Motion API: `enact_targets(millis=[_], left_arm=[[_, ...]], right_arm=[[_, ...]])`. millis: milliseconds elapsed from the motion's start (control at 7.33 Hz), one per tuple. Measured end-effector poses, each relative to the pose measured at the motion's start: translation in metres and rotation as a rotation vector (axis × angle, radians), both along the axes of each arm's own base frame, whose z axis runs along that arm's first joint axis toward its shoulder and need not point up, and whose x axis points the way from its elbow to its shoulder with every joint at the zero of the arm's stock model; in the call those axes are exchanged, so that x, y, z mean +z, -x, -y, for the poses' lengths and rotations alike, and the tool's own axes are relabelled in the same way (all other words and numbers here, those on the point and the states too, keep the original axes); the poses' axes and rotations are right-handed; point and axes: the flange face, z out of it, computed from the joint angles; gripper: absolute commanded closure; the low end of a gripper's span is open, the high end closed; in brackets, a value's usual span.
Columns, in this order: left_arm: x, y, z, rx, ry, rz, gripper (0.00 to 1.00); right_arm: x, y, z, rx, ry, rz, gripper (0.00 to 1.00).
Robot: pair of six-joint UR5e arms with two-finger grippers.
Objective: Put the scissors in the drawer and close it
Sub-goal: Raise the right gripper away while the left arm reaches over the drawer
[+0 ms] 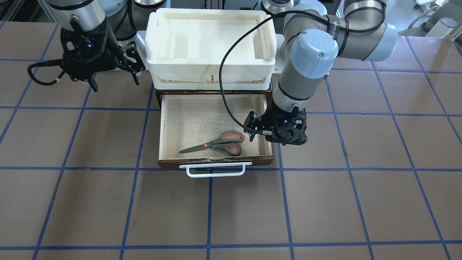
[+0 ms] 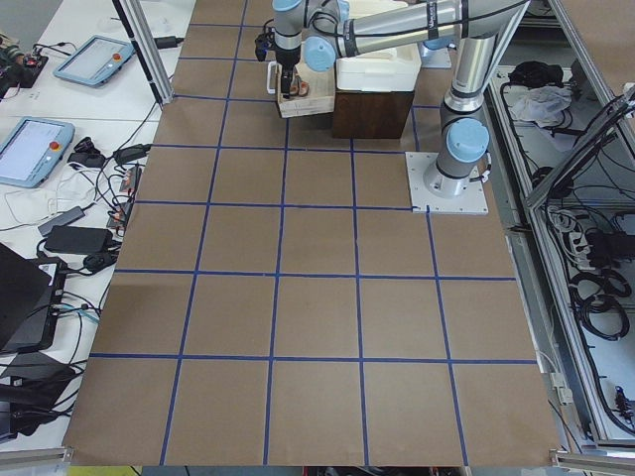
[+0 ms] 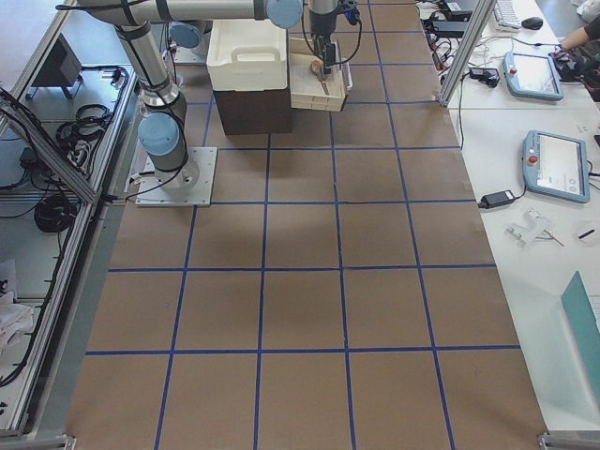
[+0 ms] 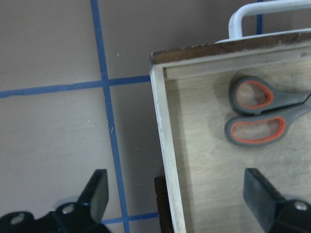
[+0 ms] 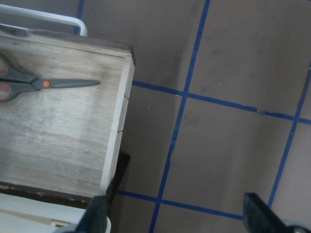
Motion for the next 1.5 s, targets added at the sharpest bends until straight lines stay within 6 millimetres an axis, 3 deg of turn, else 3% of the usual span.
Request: enact_targets(millis=[409, 682, 1091, 1500], left_arm=[[0.008, 0.080, 0.055, 0.048, 0.049, 0.004, 0.00], [-0.006, 0.117, 0.084, 0.071, 0.055, 0.004, 0.00], [-0.051, 0.135, 0.115, 0.060, 0.089, -0.003, 0.00], [-0.090, 0.142, 0.115, 0.051, 0.058, 0.105, 0.00]], right_arm=[[0.005, 0.015, -0.008, -0.076, -0.025, -0.005, 0.00], [0.007, 0.017, -0.009, -0.087, -0.023, -0.007, 0.00], [0.004, 0.021, -0.006, -0.104, -0.026, -0.004, 0.00], [-0.002, 0.027, -0.008, -0.115, -0.060, -0.013, 0.00]])
